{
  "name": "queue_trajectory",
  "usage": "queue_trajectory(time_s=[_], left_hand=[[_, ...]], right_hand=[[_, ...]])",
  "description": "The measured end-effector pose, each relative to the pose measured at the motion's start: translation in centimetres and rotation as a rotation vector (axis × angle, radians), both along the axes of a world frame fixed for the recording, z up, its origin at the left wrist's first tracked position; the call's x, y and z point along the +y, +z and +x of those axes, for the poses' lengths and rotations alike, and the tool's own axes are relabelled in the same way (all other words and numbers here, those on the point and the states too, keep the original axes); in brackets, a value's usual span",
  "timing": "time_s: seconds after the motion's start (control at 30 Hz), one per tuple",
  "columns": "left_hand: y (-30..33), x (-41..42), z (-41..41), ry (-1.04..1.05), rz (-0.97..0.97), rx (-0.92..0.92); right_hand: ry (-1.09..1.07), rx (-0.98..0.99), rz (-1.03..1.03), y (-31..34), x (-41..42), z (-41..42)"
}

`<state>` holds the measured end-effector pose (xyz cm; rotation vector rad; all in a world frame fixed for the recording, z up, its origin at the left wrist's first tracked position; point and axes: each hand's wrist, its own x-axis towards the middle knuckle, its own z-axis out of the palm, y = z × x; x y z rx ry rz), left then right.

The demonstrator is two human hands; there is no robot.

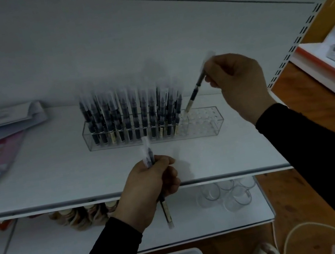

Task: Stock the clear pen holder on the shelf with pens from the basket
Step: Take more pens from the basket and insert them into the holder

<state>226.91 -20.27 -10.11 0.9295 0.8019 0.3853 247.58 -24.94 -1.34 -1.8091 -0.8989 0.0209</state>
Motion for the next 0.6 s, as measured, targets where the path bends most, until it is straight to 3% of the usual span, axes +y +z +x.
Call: queue_trajectory(time_s=[0.13, 0.6], left_hand=[[-0.1, 0.2, -0.1, -0.038, 0.066, 0.057], [0.0, 0.4, -0.3, -0.031, 0.076, 0.077]], right_hand=[[-0.008, -0.13, -0.062, -0.2, 1.1, 0.1], [-0.003, -0.164, -0.07, -0.5, 1.8, 0.3]])
